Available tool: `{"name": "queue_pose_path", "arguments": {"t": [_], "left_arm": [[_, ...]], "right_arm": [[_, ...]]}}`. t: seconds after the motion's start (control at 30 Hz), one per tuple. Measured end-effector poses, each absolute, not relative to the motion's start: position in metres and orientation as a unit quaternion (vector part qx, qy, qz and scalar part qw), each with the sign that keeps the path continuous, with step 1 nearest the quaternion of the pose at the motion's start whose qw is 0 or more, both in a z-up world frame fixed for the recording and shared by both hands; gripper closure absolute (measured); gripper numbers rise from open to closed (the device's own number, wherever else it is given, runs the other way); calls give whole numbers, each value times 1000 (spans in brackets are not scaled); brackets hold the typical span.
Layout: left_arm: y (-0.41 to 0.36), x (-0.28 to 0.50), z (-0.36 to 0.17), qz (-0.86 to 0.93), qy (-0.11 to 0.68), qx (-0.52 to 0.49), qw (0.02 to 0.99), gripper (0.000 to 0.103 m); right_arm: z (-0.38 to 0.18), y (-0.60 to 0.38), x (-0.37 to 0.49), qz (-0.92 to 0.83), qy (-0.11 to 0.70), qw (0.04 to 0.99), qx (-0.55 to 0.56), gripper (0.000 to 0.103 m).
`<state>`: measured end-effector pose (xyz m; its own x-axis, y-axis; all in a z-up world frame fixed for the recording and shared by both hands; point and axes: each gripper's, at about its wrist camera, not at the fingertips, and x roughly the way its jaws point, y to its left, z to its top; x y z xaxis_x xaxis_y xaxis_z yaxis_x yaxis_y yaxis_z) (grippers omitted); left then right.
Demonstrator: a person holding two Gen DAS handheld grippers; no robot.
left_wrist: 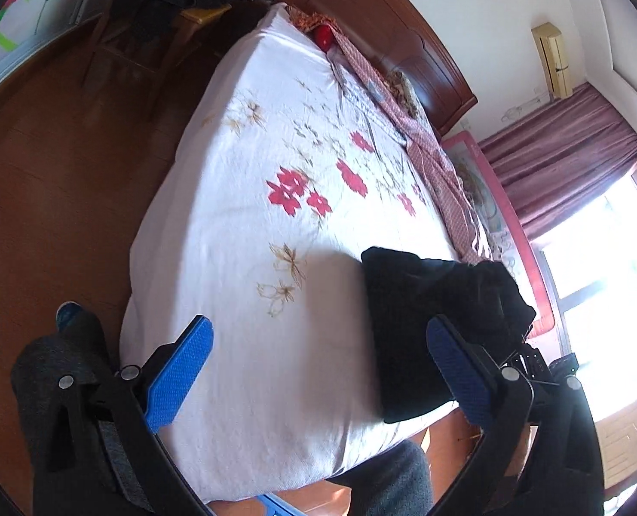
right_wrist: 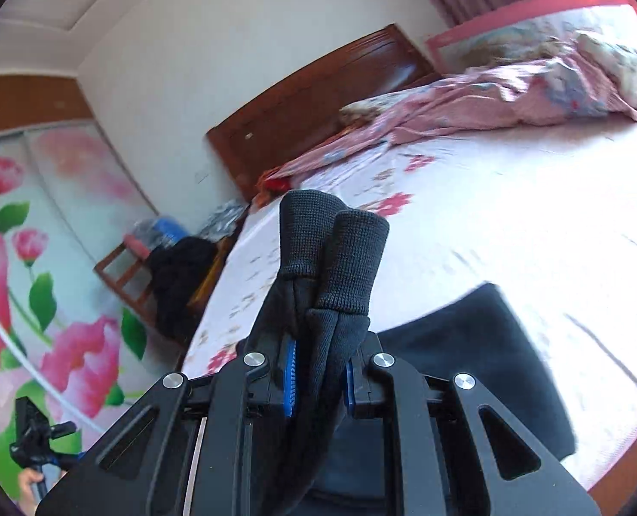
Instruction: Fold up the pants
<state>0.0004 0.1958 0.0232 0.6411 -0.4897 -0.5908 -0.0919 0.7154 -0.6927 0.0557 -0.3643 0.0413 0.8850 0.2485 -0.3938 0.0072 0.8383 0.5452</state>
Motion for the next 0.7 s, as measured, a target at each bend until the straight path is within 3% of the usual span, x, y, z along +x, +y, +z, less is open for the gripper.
{"name": "queue_pose_path", "arguments": {"t": [0.07, 0.13, 0.17, 0.23, 0.3, 0.37, 0.4, 0.43, 0.5, 0.53, 0.7], "left_arm": [[177, 7, 19, -135, 425, -346, 826, 3], [159, 12, 17, -147, 440, -331, 822, 3], [151, 13, 17, -150, 446, -323, 821, 3], [131, 15, 16, -159, 459, -306, 819, 3], [116, 17, 15, -165, 471, -291, 816, 3], [102, 17, 11, -180, 482, -287, 808, 3], [94, 17, 8, -184, 489, -283, 804, 3], [83, 18, 4, -190, 496, -279, 800, 3], [60, 22, 1, -219, 502, -269, 792, 3], [44, 24, 3, -235, 500, -253, 794, 3], [-37, 41, 21, -327, 466, -163, 806, 3]], "right_arm": [[-15, -410, 54, -2, 282, 900, 333, 88], [-72, -437, 53, -25, 340, 854, 392, 81], [-78, -443, 42, -6, 310, 850, 425, 77], [-76, -446, 28, 2, 271, 842, 466, 46], [-69, -442, 28, 21, 254, 827, 502, 29], [-61, -430, 34, 10, 285, 831, 478, 29], [-58, -427, 37, 0, 300, 835, 461, 33], [-61, -429, 38, -14, 321, 839, 439, 61], [-59, -417, 38, -32, 350, 834, 425, 82], [-59, -419, 35, -36, 352, 830, 432, 88], [-77, -434, 13, -54, 345, 799, 490, 88]]}}
